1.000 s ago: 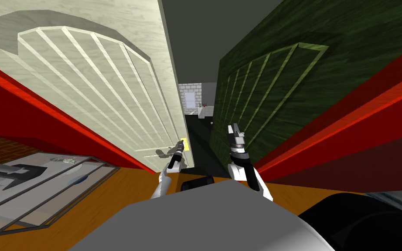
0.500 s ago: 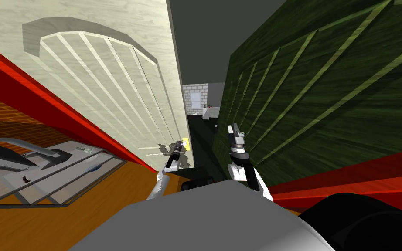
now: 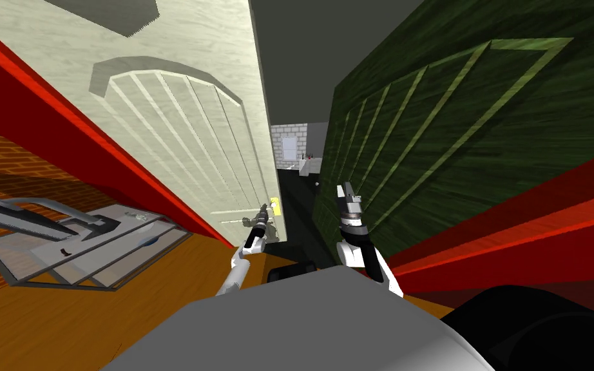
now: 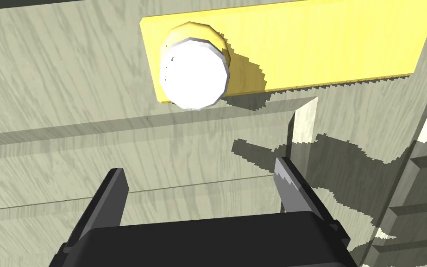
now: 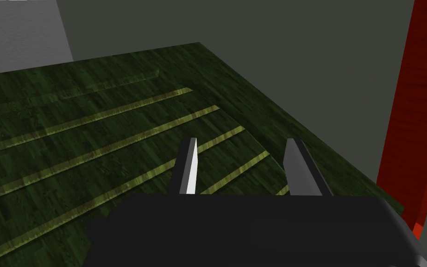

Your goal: Push the door open

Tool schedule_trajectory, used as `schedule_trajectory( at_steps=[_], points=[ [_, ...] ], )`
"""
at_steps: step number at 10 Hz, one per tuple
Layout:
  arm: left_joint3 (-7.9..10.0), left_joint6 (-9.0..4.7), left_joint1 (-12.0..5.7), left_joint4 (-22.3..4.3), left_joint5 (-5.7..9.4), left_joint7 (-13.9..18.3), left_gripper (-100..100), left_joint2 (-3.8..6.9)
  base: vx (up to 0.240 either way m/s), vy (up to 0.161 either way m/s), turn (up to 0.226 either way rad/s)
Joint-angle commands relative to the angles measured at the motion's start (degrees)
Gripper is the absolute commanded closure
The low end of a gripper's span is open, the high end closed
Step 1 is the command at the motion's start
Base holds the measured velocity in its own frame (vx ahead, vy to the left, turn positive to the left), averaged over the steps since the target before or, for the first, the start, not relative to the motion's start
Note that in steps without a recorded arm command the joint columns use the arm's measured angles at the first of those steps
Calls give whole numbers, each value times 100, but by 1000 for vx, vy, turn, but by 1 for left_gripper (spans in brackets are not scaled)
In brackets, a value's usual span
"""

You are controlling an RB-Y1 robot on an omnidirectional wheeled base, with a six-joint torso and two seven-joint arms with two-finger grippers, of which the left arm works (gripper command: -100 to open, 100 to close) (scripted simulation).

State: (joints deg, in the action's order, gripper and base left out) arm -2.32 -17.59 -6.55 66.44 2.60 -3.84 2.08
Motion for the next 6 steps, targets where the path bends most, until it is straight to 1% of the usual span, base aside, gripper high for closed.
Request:
schedule_trajectory(
  at_steps=[1, 2, 4, 5, 6],
  points=[
    [-29, 14, 19, 24, 13, 19, -100, -33, -220, -19, 11],
    [-53, 28, 33, 48, 23, 34, -100, -97, -231, -24, 15],
    [-91, 51, 56, 86, 40, 58, -100, -268, -222, -52, 10],
    [-78, 75, 51, 110, 35, 49, -100, -214, -93, -24, 1],
    [-56, 49, 37, 76, 36, 47, -100, -83, 93, -14, -31]
  ],
)
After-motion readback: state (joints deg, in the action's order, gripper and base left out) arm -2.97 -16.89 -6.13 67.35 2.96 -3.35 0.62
